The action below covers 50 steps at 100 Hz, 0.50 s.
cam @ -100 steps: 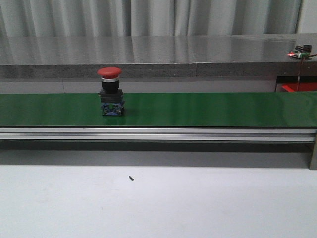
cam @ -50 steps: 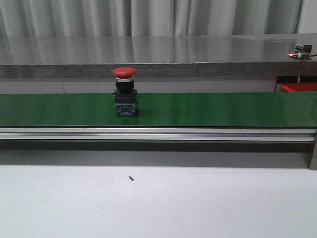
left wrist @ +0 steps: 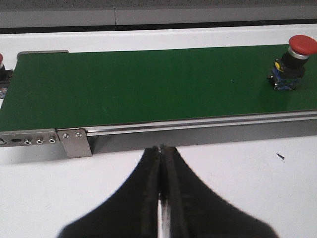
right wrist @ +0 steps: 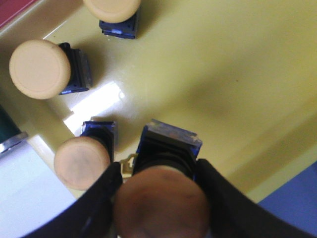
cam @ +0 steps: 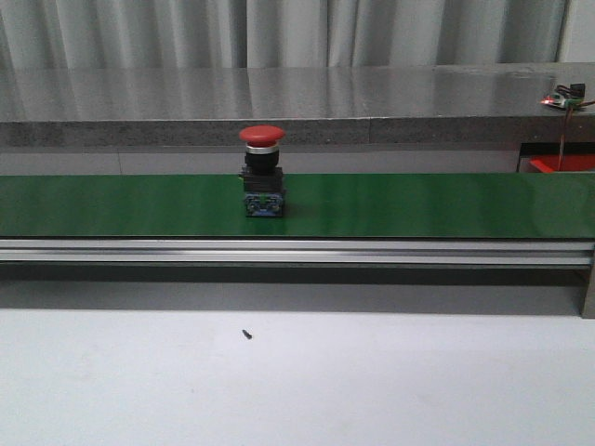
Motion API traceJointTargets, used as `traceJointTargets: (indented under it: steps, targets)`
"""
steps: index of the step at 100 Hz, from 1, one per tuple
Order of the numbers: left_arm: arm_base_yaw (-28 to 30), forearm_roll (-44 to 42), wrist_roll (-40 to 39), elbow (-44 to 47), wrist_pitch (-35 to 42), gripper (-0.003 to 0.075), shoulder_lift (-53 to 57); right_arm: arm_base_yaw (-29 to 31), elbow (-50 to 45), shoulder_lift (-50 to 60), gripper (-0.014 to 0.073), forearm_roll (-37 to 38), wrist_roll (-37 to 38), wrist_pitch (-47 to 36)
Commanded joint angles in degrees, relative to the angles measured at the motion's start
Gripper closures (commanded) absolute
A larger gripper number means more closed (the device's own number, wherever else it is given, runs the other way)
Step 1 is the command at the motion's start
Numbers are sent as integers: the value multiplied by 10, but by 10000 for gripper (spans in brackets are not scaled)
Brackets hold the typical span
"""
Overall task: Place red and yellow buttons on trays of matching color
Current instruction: 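Carry the yellow button to the yellow tray and release it, then move the right gripper back over the red button on the belt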
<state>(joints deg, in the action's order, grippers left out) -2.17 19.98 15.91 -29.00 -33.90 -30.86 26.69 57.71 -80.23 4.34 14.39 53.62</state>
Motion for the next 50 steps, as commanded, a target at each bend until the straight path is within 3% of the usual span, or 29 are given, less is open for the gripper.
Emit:
traceJointTargets:
  steps: [1, 50]
  targets:
    - [-6, 12, -1, -16, 38, 740, -1, 4, 13, -8, 400, 0, -6, -32]
    - [-6, 12, -1, -16, 38, 740, -1, 4, 13, -105, 370, -14, -6, -85]
